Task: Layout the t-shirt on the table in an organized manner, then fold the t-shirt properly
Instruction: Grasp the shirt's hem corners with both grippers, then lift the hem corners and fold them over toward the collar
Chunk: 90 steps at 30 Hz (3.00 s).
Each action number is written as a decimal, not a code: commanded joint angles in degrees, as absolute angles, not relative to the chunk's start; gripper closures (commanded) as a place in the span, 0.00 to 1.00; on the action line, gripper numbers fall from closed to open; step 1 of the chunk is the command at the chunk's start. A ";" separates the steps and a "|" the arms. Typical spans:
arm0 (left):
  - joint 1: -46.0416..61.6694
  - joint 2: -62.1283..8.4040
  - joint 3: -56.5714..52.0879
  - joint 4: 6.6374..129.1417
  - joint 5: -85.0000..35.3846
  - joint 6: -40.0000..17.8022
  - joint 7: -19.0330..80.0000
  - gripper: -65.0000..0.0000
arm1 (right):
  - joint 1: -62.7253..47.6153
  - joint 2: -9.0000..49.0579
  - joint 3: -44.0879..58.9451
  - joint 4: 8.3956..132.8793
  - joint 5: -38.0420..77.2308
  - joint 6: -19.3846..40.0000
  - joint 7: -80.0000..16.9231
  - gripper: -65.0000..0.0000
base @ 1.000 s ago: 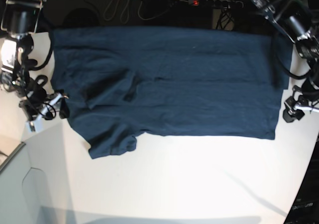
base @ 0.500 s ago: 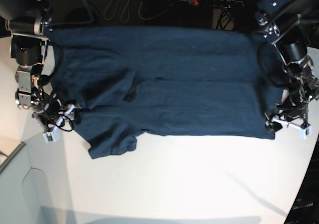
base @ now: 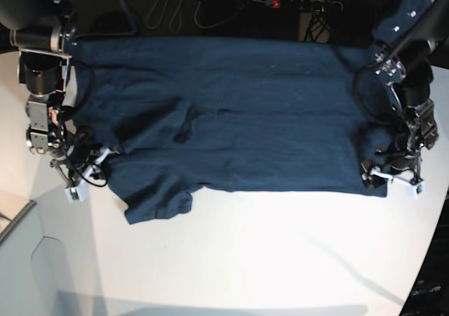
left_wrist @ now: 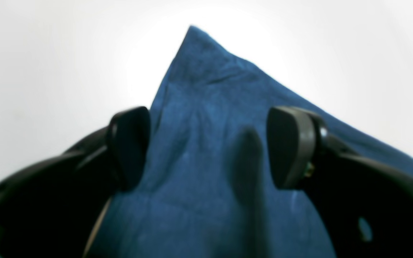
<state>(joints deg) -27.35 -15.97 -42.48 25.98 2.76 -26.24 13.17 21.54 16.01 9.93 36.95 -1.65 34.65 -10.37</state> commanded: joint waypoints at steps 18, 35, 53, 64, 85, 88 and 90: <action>-28.26 -17.27 -35.47 21.93 2.24 -19.65 11.03 0.63 | 22.46 16.57 9.89 37.32 -2.07 34.86 -11.21 1.00; -28.09 -16.75 -35.30 34.59 1.98 -20.26 19.56 1.00 | 22.02 16.48 11.82 41.10 -1.54 34.86 -11.30 1.00; -9.80 -13.67 -35.38 60.62 -14.02 -20.35 33.27 1.00 | -2.07 11.21 19.21 77.05 -1.63 34.86 -11.38 1.00; -7.52 -14.73 -39.52 60.35 -14.29 -20.35 33.27 1.00 | -5.32 9.01 27.38 78.46 -1.63 35.21 -11.30 1.00; -5.67 -14.64 -39.87 61.23 -14.29 -20.35 33.80 0.51 | -7.87 7.96 22.99 79.43 -1.89 35.21 -11.74 0.67; -4.62 -14.73 -39.87 65.01 -14.29 -20.35 33.80 0.51 | -8.04 7.96 23.16 80.57 -1.89 35.21 -11.56 0.61; -4.26 -14.64 -39.87 68.00 -14.29 -20.35 33.80 0.51 | -8.04 7.87 23.16 81.98 -1.80 35.21 -11.82 0.60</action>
<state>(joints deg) -3.62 -13.61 -39.66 67.07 -13.96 -20.32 34.52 -8.60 7.27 22.87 80.77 -2.72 34.72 -13.23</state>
